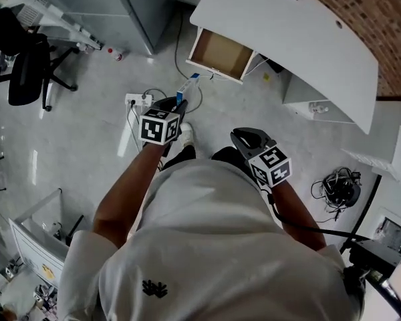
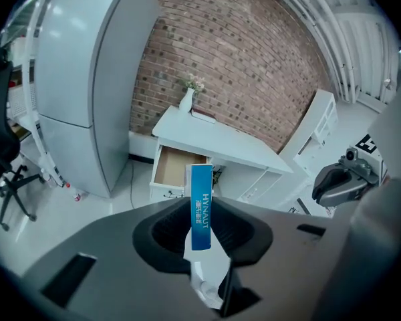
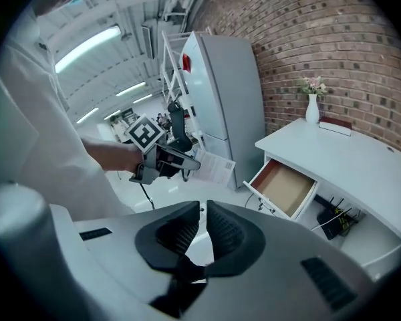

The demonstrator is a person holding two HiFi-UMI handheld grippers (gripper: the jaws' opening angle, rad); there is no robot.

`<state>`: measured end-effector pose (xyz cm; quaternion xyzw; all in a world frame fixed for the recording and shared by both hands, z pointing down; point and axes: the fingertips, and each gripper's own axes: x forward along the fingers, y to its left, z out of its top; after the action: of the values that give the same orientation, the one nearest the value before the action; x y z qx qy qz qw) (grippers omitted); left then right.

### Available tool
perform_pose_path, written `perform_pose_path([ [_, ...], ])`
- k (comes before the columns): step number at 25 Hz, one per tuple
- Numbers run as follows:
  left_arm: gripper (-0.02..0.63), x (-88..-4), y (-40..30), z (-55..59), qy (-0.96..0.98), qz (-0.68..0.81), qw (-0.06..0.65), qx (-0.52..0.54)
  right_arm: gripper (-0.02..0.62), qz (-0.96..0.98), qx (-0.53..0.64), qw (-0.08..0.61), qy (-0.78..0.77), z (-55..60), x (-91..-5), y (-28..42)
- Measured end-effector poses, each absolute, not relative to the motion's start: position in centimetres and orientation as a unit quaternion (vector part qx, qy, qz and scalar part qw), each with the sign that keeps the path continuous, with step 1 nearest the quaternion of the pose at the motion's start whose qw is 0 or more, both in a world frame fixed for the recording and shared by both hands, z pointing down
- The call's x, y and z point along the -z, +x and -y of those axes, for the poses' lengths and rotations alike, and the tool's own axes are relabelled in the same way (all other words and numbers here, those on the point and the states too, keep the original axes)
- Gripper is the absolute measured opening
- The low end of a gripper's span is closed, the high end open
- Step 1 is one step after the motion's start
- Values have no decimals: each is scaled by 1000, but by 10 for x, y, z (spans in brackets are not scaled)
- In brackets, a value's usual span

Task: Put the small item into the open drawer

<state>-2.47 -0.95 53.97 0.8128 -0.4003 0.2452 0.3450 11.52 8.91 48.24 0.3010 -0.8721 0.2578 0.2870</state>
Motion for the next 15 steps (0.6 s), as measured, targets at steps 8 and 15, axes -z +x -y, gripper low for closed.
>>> perform_pose_path([
  [8,98,-576,-24,89,807,397,355,-255,57,861,-268,284,325,-48,-480,105],
  [15,98,-612,12,168,791,410,355,-282,57,863,-283,286,305,27,-493,143],
])
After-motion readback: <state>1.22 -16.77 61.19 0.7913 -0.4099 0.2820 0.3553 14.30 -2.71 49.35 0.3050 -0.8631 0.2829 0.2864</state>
